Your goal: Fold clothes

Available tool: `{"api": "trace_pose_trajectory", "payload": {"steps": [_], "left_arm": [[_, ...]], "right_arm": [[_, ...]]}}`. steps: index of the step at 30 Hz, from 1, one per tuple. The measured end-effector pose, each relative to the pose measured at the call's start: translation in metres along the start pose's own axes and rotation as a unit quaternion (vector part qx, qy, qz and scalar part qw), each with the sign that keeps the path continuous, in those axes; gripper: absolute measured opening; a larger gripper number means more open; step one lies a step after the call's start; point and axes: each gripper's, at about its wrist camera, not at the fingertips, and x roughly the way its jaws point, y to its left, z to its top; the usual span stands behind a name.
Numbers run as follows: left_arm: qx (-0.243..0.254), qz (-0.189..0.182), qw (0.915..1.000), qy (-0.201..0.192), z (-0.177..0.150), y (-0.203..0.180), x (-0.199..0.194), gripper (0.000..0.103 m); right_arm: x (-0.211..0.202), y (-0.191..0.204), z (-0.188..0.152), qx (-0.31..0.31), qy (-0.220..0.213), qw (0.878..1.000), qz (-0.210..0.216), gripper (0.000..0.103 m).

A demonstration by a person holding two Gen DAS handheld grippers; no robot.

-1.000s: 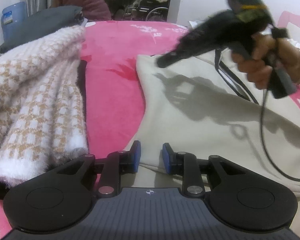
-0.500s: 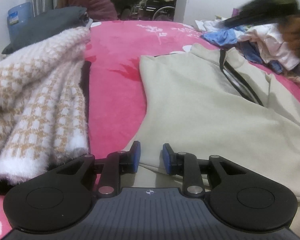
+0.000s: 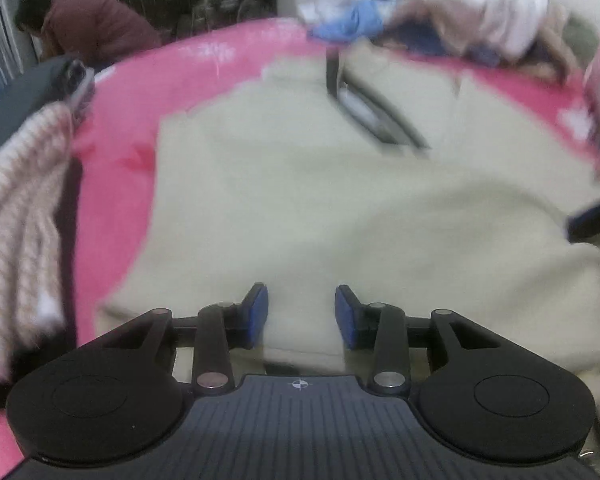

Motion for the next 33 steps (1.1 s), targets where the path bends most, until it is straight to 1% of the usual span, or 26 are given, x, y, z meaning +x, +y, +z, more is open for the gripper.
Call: {"api": "trace_pose_trajectory", "payload": {"steps": [2,3,4,6,8,9,10,11,12,13,14,15,18,20,22,24,25,26,27,28,29,30,31,32,33], "left_arm": [[0.002,0.007,1.0,0.004,0.003,0.001,-0.006,0.038],[-0.004,0.009,0.9999,0.004,0.007,0.002,-0.011,0.038],[-0.008,0.004,0.9999,-0.005,0.01,0.002,-0.019,0.038],[0.003,-0.018,0.9994,-0.028,0.013,-0.004,-0.038,0.039],[0.022,-0.049,0.9979,-0.037,0.013,-0.017,-0.051,0.04],[0.029,-0.066,0.9968,-0.034,0.012,-0.024,-0.051,0.041],[0.04,-0.079,0.9958,-0.022,0.006,-0.034,-0.047,0.042],[0.052,-0.091,0.9944,-0.008,0.001,-0.043,-0.043,0.043],[0.066,-0.084,0.9943,0.005,-0.007,-0.052,-0.036,0.043],[0.079,-0.073,0.994,0.018,-0.015,-0.061,-0.028,0.043],[0.079,-0.069,0.9944,0.013,-0.017,-0.063,-0.027,0.044],[0.077,-0.066,0.9948,0.005,-0.019,-0.064,-0.028,0.044],[0.046,-0.077,0.9958,0.021,-0.011,-0.058,-0.026,0.046],[0.04,-0.076,0.9959,0.028,-0.01,-0.06,-0.025,0.047],[0.047,-0.061,0.9965,0.032,-0.009,-0.067,-0.024,0.05],[0.047,-0.037,0.9976,0.037,-0.008,-0.074,-0.025,0.057],[0.045,-0.029,0.9979,0.038,-0.009,-0.071,-0.028,0.059],[0.044,-0.022,0.998,0.039,-0.009,-0.073,-0.029,0.064],[0.043,-0.015,0.9981,0.041,-0.009,-0.076,-0.03,0.072],[0.043,-0.005,0.9982,0.042,-0.008,-0.077,-0.03,0.075],[0.042,0.006,0.9981,0.043,-0.008,-0.079,-0.029,0.084],[0.042,0.016,0.998,0.045,-0.007,-0.08,-0.029,0.093],[0.042,0.027,0.9977,0.046,-0.007,-0.081,-0.029,0.098],[0.035,0.035,0.9976,0.049,-0.007,-0.081,-0.027,0.102],[0.021,0.035,0.9976,0.056,-0.006,-0.079,-0.026,0.102]], "right_arm": [[-0.003,-0.001,-0.003,0.013,0.0,1.0,-0.005,0.0],[-0.012,0.001,0.0,0.015,-0.011,1.0,-0.007,0.002],[-0.024,0.004,0.002,0.017,-0.025,1.0,-0.009,0.003],[-0.047,0.008,0.004,0.016,-0.051,0.999,0.001,0.003],[-0.06,0.017,-0.003,0.007,-0.058,0.998,0.018,0.004],[-0.06,0.021,-0.01,0.003,-0.056,0.998,0.027,0.004],[-0.056,0.026,-0.018,0.003,-0.045,0.998,0.034,0.004],[-0.046,0.03,-0.027,0.003,-0.024,0.999,0.031,0.004],[-0.038,0.031,-0.035,0.006,-0.016,1.0,0.025,0.003],[-0.031,0.031,-0.042,0.01,-0.019,1.0,0.018,0.001],[-0.024,0.031,-0.05,0.015,-0.022,1.0,0.012,0.001],[-0.022,0.03,-0.052,0.024,-0.023,0.999,0.01,0.001],[-0.025,0.025,-0.049,0.061,-0.019,0.998,0.014,0.001],[-0.022,0.019,-0.05,0.081,-0.021,0.996,0.018,0.001],[-0.02,0.021,-0.052,0.076,-0.026,0.997,0.014,0.002],[-0.023,0.024,-0.058,0.077,-0.031,0.997,0.007,0.003],[-0.024,0.025,-0.06,0.077,-0.033,0.996,0.006,0.005],[-0.024,0.026,-0.061,0.077,-0.035,0.996,0.006,0.007],[-0.024,0.026,-0.062,0.077,-0.037,0.996,0.006,0.012],[-0.024,0.027,-0.062,0.076,-0.038,0.996,0.009,0.02],[-0.024,0.029,-0.061,0.075,-0.039,0.996,0.013,0.025],[-0.024,0.032,-0.06,0.072,-0.039,0.996,0.022,0.042],[-0.024,0.035,-0.06,0.067,-0.039,0.997,0.025,0.047],[-0.024,0.038,-0.059,0.062,-0.04,0.997,0.021,0.047],[-0.024,0.042,-0.058,0.056,-0.041,0.997,0.017,0.047]]}}
